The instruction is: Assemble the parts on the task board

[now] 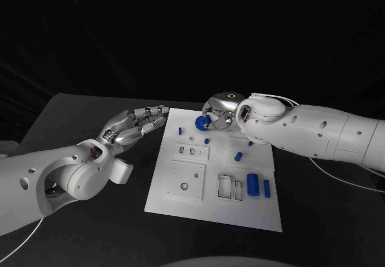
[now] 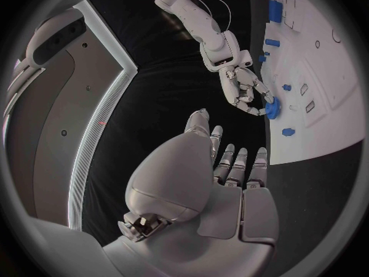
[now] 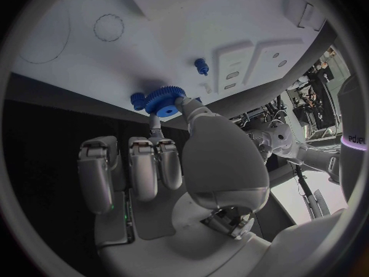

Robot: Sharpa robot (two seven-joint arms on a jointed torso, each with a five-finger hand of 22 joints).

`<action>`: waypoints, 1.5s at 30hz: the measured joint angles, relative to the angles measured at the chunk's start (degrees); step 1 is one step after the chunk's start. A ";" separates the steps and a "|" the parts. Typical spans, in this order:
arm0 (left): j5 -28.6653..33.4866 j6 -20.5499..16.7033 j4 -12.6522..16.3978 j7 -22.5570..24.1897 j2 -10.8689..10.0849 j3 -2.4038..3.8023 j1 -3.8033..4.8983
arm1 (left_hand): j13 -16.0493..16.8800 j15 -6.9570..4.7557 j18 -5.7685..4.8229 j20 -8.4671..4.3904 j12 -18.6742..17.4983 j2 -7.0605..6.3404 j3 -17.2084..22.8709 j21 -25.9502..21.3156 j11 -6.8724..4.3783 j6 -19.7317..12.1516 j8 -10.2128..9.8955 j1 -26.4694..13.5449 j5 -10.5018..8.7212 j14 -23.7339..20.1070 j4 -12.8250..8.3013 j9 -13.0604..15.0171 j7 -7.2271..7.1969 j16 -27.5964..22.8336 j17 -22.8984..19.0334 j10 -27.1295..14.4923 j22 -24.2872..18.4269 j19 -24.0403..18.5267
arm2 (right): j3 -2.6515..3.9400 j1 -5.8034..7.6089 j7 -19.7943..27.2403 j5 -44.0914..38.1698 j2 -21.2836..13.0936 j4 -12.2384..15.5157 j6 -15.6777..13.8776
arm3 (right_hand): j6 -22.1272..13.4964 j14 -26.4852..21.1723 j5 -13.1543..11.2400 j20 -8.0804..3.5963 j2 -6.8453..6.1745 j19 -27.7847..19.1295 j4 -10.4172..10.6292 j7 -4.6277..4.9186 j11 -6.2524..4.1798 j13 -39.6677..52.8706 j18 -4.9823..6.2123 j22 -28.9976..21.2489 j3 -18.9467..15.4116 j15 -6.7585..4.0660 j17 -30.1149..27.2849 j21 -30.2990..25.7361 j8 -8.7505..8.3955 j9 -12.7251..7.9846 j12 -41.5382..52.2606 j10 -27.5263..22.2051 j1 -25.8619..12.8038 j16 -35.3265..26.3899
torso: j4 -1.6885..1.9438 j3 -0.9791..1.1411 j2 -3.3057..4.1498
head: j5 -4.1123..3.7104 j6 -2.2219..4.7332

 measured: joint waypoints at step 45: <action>-0.02 0.40 -0.41 -0.90 0.10 -0.03 -0.09 | 0.00 0.20 0.00 0.00 0.00 0.22 0.00 0.23 0.20 0.00 0.00 0.22 0.00 0.20 0.00 0.00 0.00 0.00 -0.01 0.20 0.02 0.00 | -0.27 -0.94 0.20 -0.06 -1.51 0.83 0.29 | -12.74 -0.02 -13.90 0.84 -0.14 -0.01 -0.94 -1.19 0.82 0.04 0.00 0.03 -0.82 0.82 -0.02 0.00 -7.12 -4.18 0.00 0.01 -1.39 0.00 | 0.01 -0.01 -0.01 | 0.36 0.16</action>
